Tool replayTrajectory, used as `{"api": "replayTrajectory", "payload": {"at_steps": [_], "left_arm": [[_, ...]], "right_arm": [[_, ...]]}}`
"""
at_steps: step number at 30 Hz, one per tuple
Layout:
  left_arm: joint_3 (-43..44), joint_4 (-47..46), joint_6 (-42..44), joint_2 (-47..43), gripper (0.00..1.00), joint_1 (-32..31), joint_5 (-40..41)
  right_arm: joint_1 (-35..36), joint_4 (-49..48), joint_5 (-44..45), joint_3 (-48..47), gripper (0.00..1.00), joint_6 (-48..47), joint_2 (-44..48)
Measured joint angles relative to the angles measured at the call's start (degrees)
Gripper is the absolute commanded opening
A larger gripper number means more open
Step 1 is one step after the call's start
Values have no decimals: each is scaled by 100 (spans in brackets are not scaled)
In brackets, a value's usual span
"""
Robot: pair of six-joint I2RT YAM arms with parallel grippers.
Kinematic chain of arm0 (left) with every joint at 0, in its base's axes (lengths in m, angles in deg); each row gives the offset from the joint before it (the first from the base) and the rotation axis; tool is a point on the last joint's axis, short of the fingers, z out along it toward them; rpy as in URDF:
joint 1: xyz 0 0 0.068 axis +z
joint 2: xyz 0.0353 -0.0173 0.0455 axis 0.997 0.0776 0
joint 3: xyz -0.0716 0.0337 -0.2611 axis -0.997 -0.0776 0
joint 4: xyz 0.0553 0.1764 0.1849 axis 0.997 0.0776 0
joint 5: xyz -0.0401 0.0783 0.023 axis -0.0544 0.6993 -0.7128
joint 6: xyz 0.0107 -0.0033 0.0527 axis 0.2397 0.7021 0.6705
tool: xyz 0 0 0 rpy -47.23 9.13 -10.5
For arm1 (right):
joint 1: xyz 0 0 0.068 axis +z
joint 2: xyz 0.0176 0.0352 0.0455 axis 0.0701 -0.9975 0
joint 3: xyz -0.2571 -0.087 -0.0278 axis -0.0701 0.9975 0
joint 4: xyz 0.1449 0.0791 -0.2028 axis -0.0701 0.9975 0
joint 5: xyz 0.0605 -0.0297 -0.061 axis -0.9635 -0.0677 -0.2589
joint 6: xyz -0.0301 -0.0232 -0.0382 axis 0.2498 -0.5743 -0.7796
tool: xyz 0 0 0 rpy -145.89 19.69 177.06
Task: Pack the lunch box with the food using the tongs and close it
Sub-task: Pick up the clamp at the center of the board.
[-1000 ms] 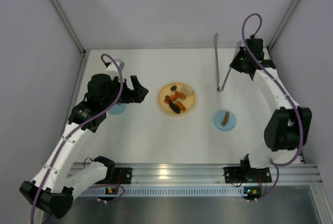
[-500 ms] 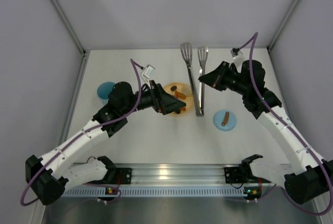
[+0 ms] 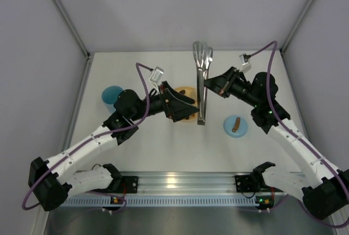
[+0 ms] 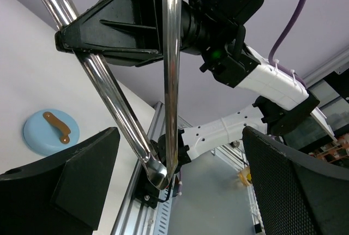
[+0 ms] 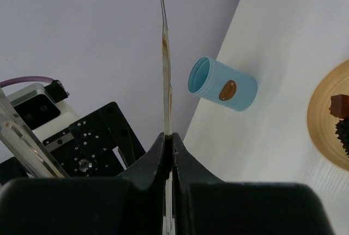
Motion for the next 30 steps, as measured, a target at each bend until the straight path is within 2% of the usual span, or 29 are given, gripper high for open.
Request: {"api": "replayTrajectory", "payload": {"at_steps": [13, 24, 30], "left_arm": [[0, -195, -63, 391, 99, -103, 4], [-17, -1163, -592, 667, 98, -160, 24], [-168, -1917, -894, 820, 94, -289, 142]], "right_arm": [[227, -1231, -46, 306, 0, 737, 151], [481, -2218, 214, 837, 0, 1056, 236], [763, -2717, 638, 1049, 0, 1137, 262]]}}
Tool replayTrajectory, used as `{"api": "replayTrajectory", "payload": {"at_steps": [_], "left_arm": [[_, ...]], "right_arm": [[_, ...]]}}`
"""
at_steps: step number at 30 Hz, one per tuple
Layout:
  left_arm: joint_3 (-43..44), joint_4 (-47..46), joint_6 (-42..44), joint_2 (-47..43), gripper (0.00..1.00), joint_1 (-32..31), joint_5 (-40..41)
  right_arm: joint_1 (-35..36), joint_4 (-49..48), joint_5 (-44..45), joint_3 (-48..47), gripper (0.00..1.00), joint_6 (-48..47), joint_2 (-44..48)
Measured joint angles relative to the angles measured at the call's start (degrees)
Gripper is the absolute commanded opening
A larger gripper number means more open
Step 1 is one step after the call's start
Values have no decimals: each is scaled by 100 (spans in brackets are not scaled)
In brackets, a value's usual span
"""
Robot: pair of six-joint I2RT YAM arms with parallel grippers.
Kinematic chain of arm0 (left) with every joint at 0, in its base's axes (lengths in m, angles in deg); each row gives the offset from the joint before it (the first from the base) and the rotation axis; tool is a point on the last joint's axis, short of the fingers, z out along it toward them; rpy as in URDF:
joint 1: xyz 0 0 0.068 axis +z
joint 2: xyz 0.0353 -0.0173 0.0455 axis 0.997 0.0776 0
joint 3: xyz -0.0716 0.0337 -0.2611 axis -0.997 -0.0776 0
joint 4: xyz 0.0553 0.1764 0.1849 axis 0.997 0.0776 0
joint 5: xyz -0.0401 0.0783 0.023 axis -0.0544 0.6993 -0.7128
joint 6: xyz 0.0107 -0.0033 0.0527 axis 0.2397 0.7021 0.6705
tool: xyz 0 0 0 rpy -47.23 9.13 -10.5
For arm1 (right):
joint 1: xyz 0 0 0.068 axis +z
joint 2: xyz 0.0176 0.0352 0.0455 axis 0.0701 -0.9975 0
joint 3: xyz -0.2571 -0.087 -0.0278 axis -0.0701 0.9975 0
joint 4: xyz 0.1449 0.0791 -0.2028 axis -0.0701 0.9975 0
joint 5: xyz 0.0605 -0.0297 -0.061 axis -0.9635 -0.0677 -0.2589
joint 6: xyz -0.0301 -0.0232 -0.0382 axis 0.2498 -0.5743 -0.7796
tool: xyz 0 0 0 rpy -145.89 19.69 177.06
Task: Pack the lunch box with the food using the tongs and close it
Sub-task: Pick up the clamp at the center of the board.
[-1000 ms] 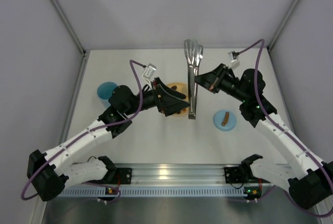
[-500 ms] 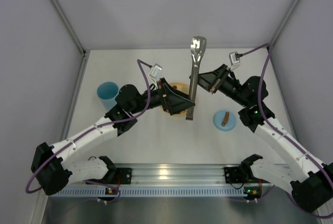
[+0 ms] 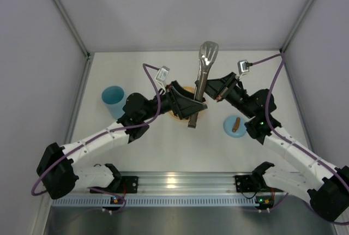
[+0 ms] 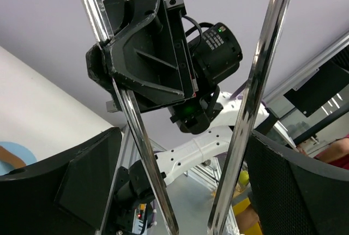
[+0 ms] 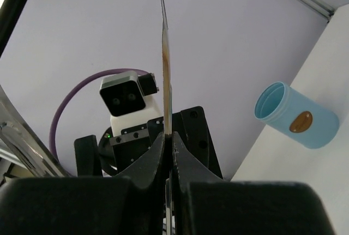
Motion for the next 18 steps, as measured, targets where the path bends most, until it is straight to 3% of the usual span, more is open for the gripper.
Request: {"api": "replayTrajectory", "payload": {"at_steps": [18], "left_arm": [[-278, -855, -267, 92, 80, -210, 341]], "right_arm": [[590, -1451, 1388, 732, 0, 111, -83]]}}
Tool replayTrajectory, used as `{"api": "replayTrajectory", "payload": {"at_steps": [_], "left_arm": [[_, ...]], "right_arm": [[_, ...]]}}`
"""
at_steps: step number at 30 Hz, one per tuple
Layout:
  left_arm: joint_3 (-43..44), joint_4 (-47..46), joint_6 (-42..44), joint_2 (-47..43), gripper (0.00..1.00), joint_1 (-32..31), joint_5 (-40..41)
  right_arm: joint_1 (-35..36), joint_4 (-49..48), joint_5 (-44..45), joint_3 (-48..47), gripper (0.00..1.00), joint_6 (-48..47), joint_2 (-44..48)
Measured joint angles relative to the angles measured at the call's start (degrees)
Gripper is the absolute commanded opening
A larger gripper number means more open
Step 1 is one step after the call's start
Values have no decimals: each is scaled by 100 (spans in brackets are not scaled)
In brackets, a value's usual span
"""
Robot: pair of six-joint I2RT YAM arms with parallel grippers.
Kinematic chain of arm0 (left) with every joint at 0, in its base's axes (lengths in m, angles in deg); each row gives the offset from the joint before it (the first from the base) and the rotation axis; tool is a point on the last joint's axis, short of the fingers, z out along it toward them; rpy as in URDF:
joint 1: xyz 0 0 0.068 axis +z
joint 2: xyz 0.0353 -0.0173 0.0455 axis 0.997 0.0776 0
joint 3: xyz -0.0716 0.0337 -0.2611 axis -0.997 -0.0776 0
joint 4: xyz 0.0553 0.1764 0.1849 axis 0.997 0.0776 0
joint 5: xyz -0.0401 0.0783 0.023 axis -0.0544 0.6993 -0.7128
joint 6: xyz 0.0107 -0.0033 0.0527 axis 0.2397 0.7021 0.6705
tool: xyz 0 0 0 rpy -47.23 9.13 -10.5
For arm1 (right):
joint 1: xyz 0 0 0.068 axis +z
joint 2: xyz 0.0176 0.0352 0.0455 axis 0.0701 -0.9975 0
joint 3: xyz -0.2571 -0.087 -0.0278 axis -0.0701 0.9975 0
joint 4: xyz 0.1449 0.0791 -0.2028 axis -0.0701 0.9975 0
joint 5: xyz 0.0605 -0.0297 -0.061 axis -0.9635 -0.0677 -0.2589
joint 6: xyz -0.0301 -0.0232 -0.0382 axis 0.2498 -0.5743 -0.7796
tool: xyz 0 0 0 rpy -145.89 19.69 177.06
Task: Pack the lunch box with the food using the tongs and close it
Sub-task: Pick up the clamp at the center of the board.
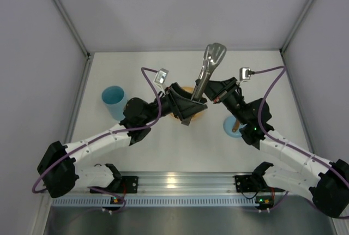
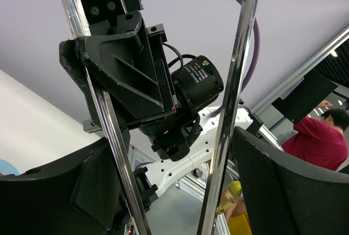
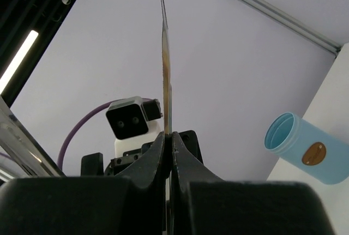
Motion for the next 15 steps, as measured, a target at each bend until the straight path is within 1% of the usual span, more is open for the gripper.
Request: {"api": "replayTrajectory", "payload": {"at_steps": [8, 14, 15], "left_arm": [[-96, 0, 15, -59, 78, -11, 68], [-98, 94, 101, -149, 74, -17, 83], [-98, 94, 103, -157, 72, -17, 83]], "right_arm": [[17, 22, 186, -4, 0, -68, -2], [22, 74, 221, -7, 0, -179, 122], [22, 85, 227, -11, 0, -201, 142]]}}
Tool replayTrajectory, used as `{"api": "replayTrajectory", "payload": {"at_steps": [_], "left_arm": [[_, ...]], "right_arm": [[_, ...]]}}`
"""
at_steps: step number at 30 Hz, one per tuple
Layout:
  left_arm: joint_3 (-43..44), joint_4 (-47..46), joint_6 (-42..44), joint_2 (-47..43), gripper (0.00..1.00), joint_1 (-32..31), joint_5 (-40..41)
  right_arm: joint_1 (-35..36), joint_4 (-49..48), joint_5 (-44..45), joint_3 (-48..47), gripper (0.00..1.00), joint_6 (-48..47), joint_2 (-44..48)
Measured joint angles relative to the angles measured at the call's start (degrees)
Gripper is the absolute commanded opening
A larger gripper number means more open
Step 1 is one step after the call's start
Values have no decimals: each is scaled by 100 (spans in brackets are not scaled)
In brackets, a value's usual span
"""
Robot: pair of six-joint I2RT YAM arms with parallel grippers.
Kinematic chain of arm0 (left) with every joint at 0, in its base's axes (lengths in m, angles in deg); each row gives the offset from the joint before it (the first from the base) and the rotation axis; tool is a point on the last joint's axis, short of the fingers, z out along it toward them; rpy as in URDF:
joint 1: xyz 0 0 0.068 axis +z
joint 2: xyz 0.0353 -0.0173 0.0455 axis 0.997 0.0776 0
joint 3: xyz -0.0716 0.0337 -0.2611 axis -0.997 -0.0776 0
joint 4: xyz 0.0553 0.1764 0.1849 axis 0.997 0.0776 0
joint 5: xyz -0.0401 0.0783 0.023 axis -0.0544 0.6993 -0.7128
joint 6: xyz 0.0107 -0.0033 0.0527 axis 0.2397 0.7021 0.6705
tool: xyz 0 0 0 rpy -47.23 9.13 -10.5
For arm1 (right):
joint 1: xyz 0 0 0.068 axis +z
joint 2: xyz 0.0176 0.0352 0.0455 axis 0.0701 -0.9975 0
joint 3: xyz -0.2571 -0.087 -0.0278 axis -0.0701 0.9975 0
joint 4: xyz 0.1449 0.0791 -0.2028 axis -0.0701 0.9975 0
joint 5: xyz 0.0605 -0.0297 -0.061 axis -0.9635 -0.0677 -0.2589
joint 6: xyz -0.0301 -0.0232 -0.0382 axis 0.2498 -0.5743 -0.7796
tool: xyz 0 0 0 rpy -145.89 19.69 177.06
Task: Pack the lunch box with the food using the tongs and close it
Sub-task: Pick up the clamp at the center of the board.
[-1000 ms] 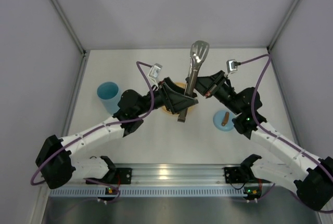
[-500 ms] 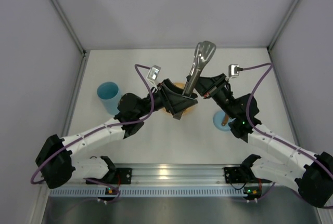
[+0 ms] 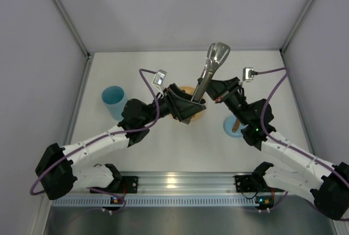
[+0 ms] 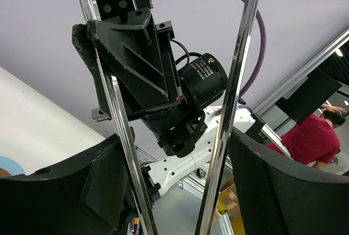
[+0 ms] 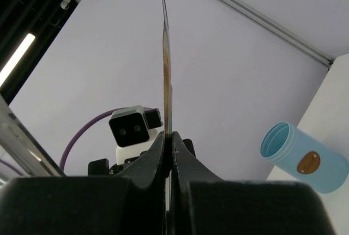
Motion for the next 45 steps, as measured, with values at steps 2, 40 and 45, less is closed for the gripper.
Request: {"api": "replayTrajectory", "payload": {"at_steps": [2, 40, 45], "left_arm": [[0, 0, 17, -9, 71, 0, 2], [-9, 459, 195, -181, 55, -11, 234], [-9, 522, 238, -267, 54, -20, 236]], "right_arm": [[0, 31, -17, -50, 0, -31, 7], [195, 98, -37, -144, 10, -155, -125], [195, 302, 92, -144, 42, -264, -11]]}}
